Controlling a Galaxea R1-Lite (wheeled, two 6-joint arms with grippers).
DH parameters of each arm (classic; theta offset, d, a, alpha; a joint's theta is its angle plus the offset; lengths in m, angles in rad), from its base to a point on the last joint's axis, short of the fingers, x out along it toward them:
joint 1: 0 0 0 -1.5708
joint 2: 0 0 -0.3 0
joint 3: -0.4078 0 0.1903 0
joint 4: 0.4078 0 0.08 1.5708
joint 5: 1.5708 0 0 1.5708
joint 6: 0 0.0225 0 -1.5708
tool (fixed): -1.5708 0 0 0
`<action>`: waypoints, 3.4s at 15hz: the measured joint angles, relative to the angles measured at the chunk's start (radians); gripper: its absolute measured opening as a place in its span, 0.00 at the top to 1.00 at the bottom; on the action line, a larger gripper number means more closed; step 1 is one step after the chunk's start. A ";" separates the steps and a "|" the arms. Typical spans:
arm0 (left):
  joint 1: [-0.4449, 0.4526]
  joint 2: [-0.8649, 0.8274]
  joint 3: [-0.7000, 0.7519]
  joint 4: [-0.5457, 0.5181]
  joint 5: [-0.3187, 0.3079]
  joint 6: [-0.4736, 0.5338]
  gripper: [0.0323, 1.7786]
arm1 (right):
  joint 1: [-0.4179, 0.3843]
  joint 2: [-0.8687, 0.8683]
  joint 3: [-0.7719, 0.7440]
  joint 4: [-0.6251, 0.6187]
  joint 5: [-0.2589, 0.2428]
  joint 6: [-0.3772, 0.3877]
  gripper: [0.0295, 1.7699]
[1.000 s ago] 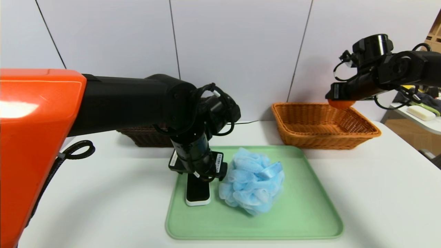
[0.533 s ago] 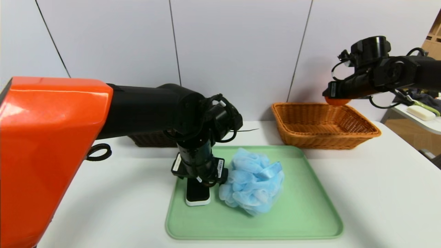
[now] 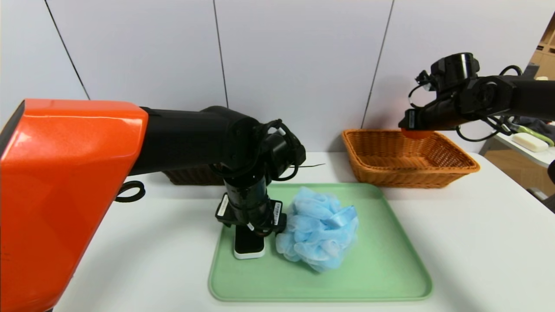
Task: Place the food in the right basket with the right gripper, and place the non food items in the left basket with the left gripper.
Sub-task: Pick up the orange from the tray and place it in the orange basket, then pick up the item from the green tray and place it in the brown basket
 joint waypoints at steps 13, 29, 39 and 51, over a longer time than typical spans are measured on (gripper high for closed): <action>-0.002 0.011 0.000 0.014 0.001 -0.001 0.05 | 0.024 -0.006 0.006 0.087 0.006 0.015 0.19; -0.002 0.035 -0.005 0.015 -0.013 -0.034 0.34 | 0.019 -0.033 0.005 0.087 0.013 0.017 0.05; -0.013 -0.026 -0.002 0.070 -0.012 -0.034 0.46 | 0.019 -0.061 0.008 0.114 0.013 0.015 0.04; 0.031 -0.339 -0.010 0.078 0.024 0.044 0.47 | 0.071 -0.343 0.117 0.370 -0.023 0.014 0.04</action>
